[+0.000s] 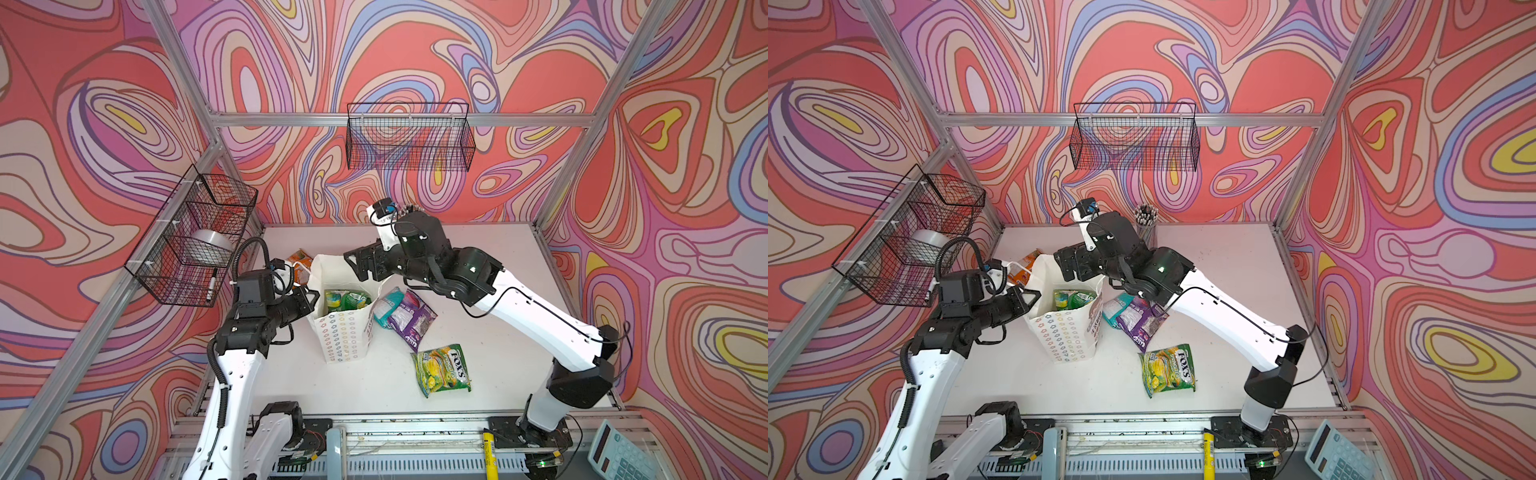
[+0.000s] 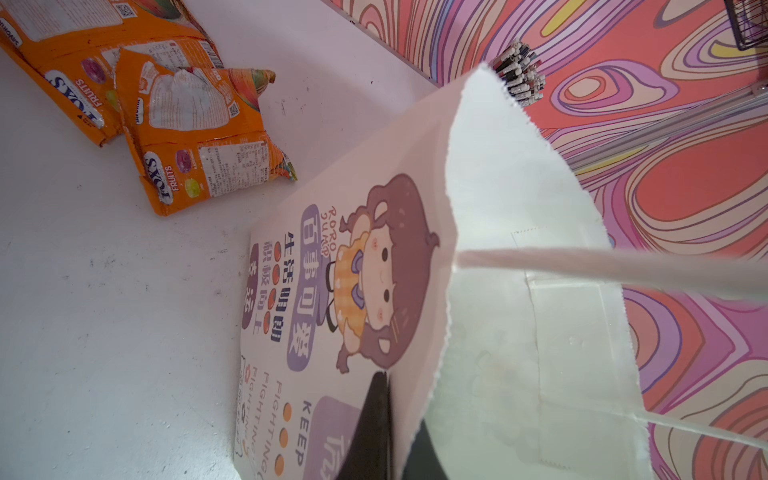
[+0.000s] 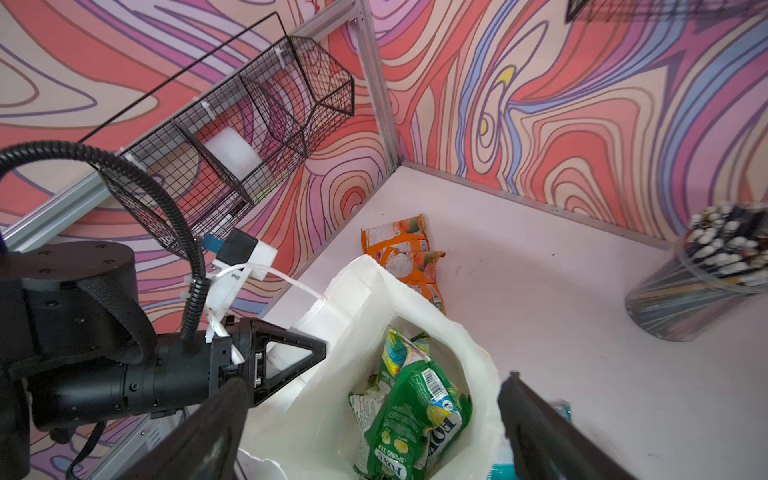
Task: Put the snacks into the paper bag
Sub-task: 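Open the right gripper and move it to the green bag nearest the robot, then lower the right gripper and grasp the green SPRING TEA bag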
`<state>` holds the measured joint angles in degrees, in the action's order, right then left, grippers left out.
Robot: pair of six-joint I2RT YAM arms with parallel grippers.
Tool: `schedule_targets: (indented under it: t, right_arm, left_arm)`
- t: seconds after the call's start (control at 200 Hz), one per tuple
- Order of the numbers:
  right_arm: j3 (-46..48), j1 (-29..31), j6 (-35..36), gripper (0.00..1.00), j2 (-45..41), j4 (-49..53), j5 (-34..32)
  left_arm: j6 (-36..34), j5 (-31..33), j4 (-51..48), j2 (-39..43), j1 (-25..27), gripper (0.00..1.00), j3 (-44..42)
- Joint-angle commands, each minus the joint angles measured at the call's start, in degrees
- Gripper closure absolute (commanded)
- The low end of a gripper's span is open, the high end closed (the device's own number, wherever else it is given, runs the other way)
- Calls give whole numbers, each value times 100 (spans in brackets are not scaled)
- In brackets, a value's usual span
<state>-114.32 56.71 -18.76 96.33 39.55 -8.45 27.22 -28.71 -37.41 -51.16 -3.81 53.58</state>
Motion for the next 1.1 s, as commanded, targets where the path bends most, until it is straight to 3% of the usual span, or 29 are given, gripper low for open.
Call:
schedule_targets:
  t: [0.0,0.225,0.686,0.856,1.092]
  right_arm:
    - [251,9,174,2,-457,279,-814]
    - [763,-306,-39,2,-1134,734,-1406]
    - [3410,-2001,-1357,2,-2455,1067,-195]
    - [4459,-2058,-1798,2,-2689,822,455]
    - [5524,-1878,-2246,2,-2628,585,656]
  left_arm:
    - [0,-54,137,3,-40,100,-30]
    - [0,-47,133,0,-36,100,-30]
    - [2,-101,127,-88,-40,100,-14]
    - [-4,-76,119,-86,-40,100,-14]
    - [11,-112,119,-105,-40,100,-15]
